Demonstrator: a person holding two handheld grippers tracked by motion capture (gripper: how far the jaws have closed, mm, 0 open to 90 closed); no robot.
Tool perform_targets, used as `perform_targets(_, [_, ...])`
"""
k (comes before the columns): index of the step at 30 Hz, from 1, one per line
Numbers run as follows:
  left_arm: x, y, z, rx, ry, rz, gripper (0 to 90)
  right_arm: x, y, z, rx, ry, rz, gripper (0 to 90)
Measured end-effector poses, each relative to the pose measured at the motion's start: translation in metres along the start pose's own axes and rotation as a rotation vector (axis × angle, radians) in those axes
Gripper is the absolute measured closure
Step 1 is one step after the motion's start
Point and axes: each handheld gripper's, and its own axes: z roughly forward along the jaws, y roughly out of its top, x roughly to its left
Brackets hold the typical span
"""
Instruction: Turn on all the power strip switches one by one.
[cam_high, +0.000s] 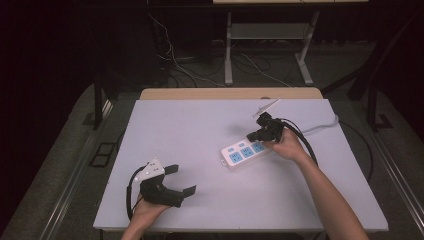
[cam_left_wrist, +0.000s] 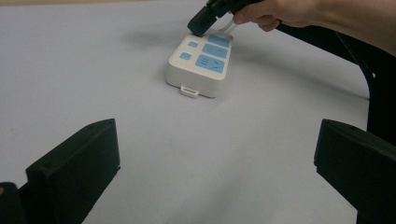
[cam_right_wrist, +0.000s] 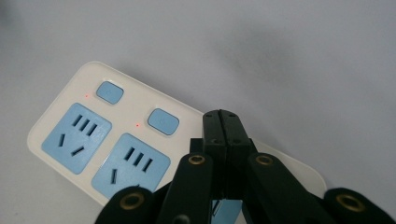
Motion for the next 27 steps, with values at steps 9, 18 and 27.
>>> perform_targets(9, [0.0016, 0.0, 0.0012, 0.005, -0.001, -0.002, 0.0, -0.0027, 0.0003, -0.0002, 0.001, 0.021, 0.031, 90.0])
perform_targets(18, [0.0035, 0.0, 0.0025, 0.009, -0.002, -0.005, 0.0, -0.0022, 0.0013, -0.0008, -0.001, 0.025, 0.027, 90.0])
perform_targets(27, [0.0038, 0.0, 0.0023, 0.006, -0.002, -0.005, 0.0, -0.0037, 0.0003, -0.0078, -0.015, 0.024, 0.047, 89.9])
